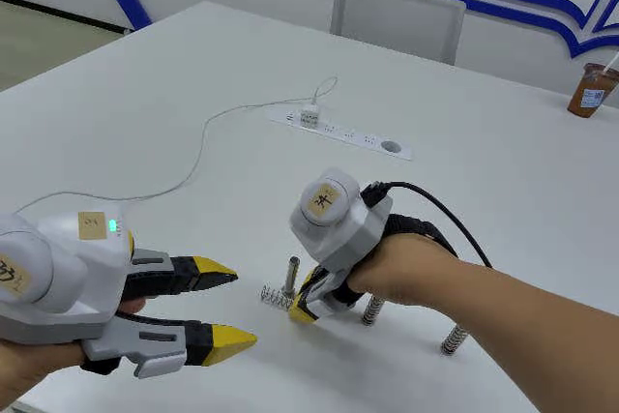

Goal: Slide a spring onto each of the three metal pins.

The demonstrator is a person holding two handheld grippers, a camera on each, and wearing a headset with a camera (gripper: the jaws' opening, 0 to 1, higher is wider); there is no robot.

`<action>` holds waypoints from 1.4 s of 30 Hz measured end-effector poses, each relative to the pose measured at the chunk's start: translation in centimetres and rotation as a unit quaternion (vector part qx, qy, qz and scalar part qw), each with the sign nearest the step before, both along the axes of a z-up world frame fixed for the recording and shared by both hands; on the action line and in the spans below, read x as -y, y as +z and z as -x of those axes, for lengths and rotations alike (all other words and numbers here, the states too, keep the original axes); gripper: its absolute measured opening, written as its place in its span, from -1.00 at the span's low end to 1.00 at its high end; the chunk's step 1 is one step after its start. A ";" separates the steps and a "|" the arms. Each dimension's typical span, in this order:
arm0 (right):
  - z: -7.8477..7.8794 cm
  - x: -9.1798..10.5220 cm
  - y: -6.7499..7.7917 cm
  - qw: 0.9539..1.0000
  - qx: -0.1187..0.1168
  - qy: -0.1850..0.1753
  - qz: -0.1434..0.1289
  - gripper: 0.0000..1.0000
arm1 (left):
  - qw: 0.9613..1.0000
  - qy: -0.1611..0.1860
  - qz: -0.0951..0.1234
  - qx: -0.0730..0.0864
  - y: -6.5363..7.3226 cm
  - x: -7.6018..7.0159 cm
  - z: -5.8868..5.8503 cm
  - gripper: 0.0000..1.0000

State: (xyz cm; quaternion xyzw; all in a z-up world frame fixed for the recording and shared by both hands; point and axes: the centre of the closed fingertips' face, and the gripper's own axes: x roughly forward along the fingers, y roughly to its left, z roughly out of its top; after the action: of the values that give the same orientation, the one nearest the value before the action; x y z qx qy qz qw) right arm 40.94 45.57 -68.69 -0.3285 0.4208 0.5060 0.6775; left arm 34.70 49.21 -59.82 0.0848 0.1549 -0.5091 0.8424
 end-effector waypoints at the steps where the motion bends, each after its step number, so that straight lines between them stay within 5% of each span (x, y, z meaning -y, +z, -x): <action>1: 0.1 0.1 0.0 1.000 0.000 0.002 0.002 -0.77 | 1.000 0.000 0.000 0.000 0.0 0.0 0.0 -0.15; 11: 2.1 0.9 2.2 0.999 0.006 0.037 0.008 -0.78 | 1.000 -0.016 -0.004 -0.002 -0.4 1.0 0.4 -0.18; 20: 5.3 1.4 5.7 0.995 0.007 0.100 0.002 -0.77 | 0.999 -0.040 -0.008 0.004 -0.1 2.4 0.7 -0.21; 29: 7.0 0.7 7.9 0.989 0.026 0.145 -0.008 -0.77 | 0.998 -0.067 -0.011 0.016 0.4 3.6 1.2 -0.34; 42: 8.0 0.8 8.6 0.982 0.038 0.186 -0.005 -0.77 | 0.996 -0.086 -0.014 0.034 0.6 4.0 1.7 -0.70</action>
State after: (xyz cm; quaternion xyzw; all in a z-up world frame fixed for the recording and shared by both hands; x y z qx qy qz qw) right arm 32.94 44.80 -60.13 -0.4166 0.3236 0.6125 0.5887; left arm 33.04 45.23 -59.21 0.1270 0.1255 -0.5745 0.7988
